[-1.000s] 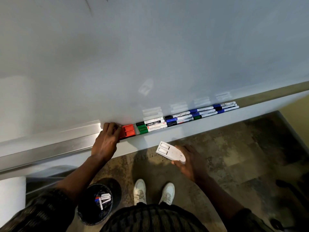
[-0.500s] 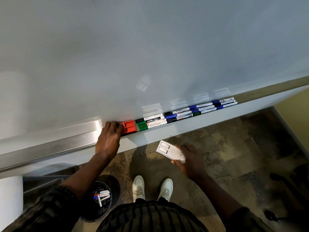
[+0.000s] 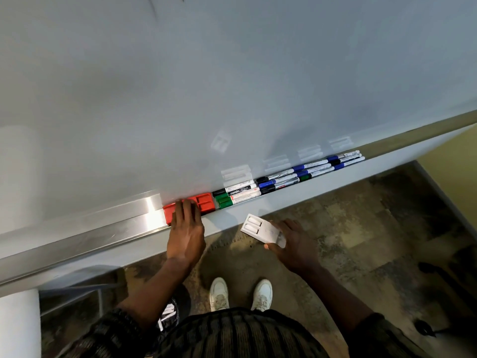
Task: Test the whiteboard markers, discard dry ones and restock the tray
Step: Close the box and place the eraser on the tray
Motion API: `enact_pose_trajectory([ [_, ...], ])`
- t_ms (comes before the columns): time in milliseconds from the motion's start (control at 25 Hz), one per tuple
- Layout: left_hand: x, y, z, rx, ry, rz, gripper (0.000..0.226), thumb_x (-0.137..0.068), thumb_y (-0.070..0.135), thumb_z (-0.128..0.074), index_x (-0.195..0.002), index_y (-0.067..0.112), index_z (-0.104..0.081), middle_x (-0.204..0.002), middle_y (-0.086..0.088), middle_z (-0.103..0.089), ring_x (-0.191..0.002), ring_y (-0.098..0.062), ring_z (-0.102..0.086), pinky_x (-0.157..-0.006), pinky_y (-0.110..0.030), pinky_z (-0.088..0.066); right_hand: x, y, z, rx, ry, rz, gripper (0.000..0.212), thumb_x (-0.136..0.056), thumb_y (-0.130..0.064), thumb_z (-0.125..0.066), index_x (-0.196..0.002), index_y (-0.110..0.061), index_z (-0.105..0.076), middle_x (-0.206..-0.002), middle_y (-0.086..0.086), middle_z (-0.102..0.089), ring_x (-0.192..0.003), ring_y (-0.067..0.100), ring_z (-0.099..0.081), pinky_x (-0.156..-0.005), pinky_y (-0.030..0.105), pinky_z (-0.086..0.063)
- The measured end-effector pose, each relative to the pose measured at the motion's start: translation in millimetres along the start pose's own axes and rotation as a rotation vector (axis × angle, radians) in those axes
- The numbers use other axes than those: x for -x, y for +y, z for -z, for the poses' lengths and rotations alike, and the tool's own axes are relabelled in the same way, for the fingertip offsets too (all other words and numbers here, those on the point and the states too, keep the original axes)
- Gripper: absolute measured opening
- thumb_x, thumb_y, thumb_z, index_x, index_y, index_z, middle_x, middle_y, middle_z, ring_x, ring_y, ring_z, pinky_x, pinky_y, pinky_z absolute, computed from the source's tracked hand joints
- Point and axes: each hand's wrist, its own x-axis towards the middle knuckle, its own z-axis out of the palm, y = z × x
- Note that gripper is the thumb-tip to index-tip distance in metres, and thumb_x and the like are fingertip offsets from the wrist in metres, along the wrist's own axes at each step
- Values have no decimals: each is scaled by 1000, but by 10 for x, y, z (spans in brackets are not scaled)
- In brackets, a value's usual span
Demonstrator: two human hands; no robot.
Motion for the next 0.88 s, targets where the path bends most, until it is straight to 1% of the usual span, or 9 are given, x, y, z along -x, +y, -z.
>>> enact_pose_trajectory([
  [80, 64, 89, -128, -4, -36, 32, 96, -88, 22, -82, -161, -11, -29, -164, -38, -28, -156, -60, -22, -126, -67, -27, -11, -16, 8, -16, 16, 8, 57, -71, -38, -88, -120, -15, -69, -112, 5, -70, -100, 26, -66, -74, 36, -57],
  [160, 107, 149, -231, -9, -60, 36, 105, -93, 35, -77, -165, -12, -16, -169, -41, -17, -159, -61, -11, -130, -68, -16, -23, -17, 47, -17, 26, -4, 54, -72, -37, -86, -118, -13, -70, -110, 7, -70, -98, 28, -67, -76, 36, -57],
  [240, 120, 181, -275, 8, -67, 49, 107, -93, 34, -77, -164, -13, -12, -169, -43, -12, -159, -61, -8, -129, -70, -16, -30, -9, 85, -1, 33, -15, 53, -72, -37, -86, -118, -13, -71, -110, 7, -71, -96, 28, -67, -75, 38, -59],
  [360, 72, 292, -206, 27, -31, 45, 107, -86, 32, -84, -162, -13, -24, -168, -43, -18, -159, -60, -15, -129, -68, -20, -26, 56, 162, 10, 44, -25, 56, -77, -47, -77, -120, -11, -71, -113, 8, -72, -98, 28, -67, -78, 38, -59],
  [520, -2, 641, -101, 27, 42, -126, 107, -87, 30, -80, -164, -11, -20, -172, -40, -6, -162, -54, -2, -133, -61, -11, 10, 223, 298, 14, 68, -61, 56, -77, -40, -82, -123, -11, -70, -116, 8, -71, -102, 29, -67, -81, 34, -57],
  [600, -94, 900, -92, 29, 25, -209, 101, -87, 22, -78, -163, -12, -21, -171, -41, -5, -162, -55, -1, -132, -62, -12, 28, 321, 383, 18, 86, -69, 57, -75, -40, -81, -122, -10, -70, -114, 9, -71, -100, 29, -67, -78, 29, -52],
  [720, -248, 1401, -94, 38, 25, -311, 85, -93, 6, -64, -163, -12, -20, -171, -40, -5, -162, -55, -3, -132, -60, -15, 66, 622, 545, 33, 114, -88, 57, -74, -38, -83, -122, -10, -70, -114, 9, -71, -100, 28, -65, -73, 33, -56],
  [800, -327, 1781, -110, 29, 57, -401, 78, -97, 2, -48, -164, -10, -9, -171, -39, 5, -161, -54, 7, -133, -59, -8, 81, 924, 676, 43, 144, -116, 57, -73, -34, -89, -121, -9, -70, -113, 9, -71, -99, 27, -65, -71, 31, -56],
  [880, -414, 2117, -93, 26, 31, -444, 77, -96, 1, -32, -164, -10, 3, -169, -37, 18, -160, -51, 20, -133, -58, 0, 66, 1222, 817, 66, 156, -143, 59, -72, -33, -92, -121, -10, -69, -113, 7, -70, -99, 26, -64, -70, 24, -47],
])
